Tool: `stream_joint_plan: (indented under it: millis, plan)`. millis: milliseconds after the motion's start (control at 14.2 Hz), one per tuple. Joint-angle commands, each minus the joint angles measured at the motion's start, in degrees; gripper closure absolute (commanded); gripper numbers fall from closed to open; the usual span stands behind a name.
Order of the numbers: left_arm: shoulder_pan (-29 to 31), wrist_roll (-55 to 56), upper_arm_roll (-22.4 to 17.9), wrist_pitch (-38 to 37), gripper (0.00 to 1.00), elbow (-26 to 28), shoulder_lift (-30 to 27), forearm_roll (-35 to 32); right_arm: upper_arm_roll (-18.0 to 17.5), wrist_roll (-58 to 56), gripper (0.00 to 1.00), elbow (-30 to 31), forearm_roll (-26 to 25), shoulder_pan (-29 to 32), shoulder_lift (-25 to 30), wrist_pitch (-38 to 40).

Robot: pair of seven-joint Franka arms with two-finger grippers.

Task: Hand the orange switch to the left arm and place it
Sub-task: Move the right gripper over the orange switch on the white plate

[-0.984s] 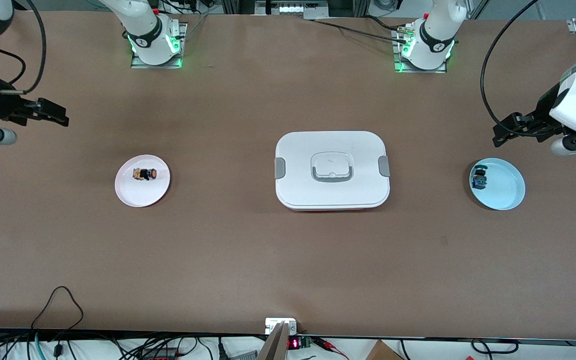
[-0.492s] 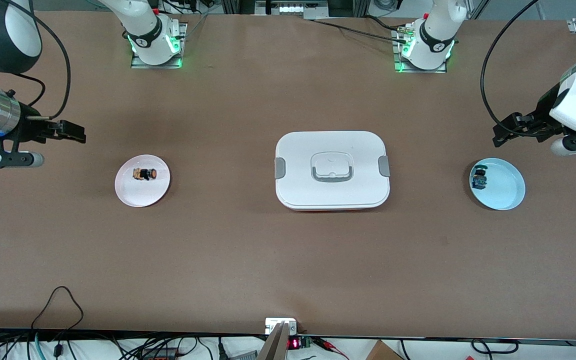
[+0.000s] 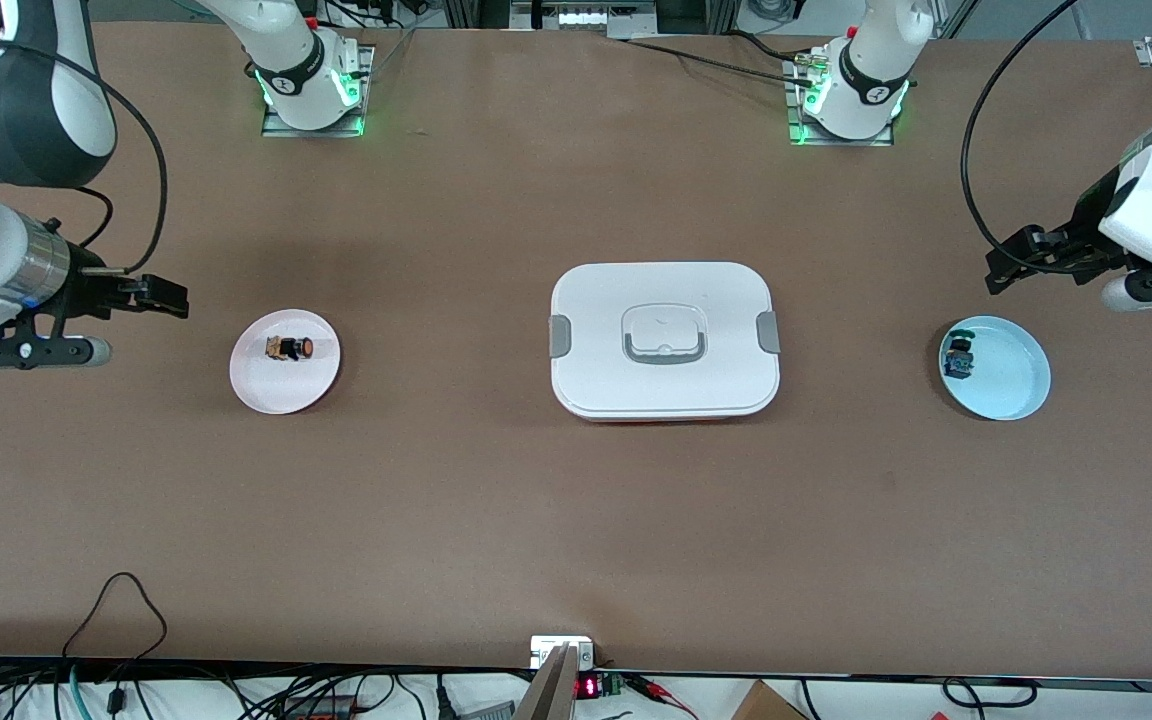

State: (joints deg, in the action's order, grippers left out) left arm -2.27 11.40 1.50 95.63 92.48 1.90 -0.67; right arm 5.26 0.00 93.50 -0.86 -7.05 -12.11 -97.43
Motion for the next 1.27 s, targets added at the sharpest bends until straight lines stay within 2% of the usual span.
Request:
stream_joint_plan:
  millis: [0, 281, 1054, 1195]
  plan:
    - [0.16, -0.59, 0.08, -0.53, 0.0, -1.69, 0.82, -0.65, 0.01, 0.44, 0.0, -0.86, 0.69, -0.42, -3.0, -1.53]
    - [0.16, -0.59, 0.08, -0.53, 0.0, -1.69, 0.91, -0.65, 0.01, 0.79, 0.0, -0.34, 0.24, -2.0, -6.42, -5.22]
    - [0.16, -0.59, 0.08, -0.53, 0.0, -1.69, 0.82, -0.65, 0.01, 0.88, 0.0, 18.37, 0.77, -2.09, -6.52, -27.44]
    - [0.16, -0.59, 0.08, -0.53, 0.0, -1.69, 0.91, -0.65, 0.01, 0.79, 0.0, 20.14, 0.77, -1.92, -7.05, -29.57]
